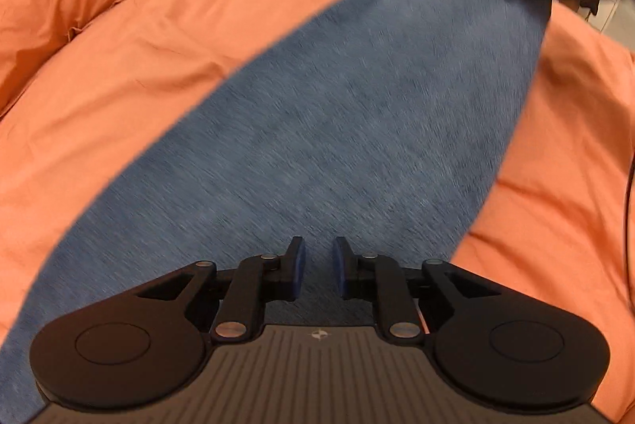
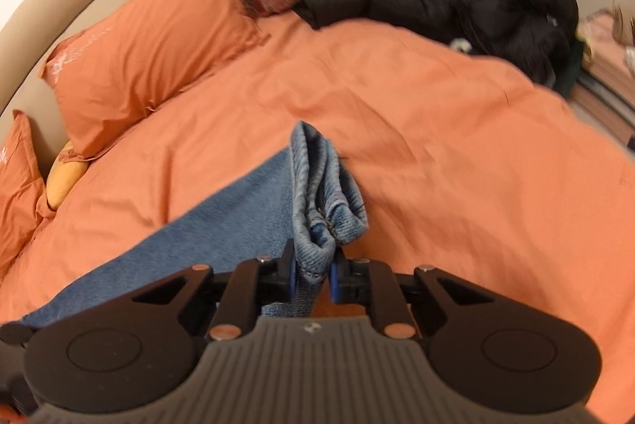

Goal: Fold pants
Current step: 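Grasp the jeans leg hem with the right tool and lift it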

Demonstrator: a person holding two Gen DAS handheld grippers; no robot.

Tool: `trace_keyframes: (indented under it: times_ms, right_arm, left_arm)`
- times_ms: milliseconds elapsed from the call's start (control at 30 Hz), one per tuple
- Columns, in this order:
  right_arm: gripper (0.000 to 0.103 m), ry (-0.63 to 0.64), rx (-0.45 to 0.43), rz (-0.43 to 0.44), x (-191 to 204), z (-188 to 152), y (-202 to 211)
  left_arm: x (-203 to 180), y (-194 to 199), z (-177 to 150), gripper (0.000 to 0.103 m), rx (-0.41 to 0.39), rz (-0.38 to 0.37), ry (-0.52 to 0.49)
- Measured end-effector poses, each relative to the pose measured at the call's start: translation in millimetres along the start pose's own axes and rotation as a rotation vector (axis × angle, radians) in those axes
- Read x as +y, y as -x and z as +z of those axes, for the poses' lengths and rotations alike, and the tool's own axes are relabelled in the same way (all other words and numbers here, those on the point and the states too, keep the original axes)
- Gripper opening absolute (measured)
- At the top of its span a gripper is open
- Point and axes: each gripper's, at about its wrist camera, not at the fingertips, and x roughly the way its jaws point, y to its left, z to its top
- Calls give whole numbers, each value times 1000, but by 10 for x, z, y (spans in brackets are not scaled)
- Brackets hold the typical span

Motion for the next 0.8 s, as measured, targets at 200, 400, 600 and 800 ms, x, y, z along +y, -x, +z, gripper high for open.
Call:
trace_keyframes:
  times_ms: [200,400,600,800]
  right_arm:
    - [9,79,-40,24,381,75,274]
    - [10,177,-46,31,798,196,475]
    - [9,224,-49,27,1024,124,552]
    - [9,291,-66,118,1464,19,814]
  left_arm:
    - [-3,-158,-41,16,5,-10,88]
    - [-153,64,-199,9,-40,-74,42]
    - [-206,51,-392,9,-60,-142,85]
    - [5,376,-599,13,-54,-166,92]
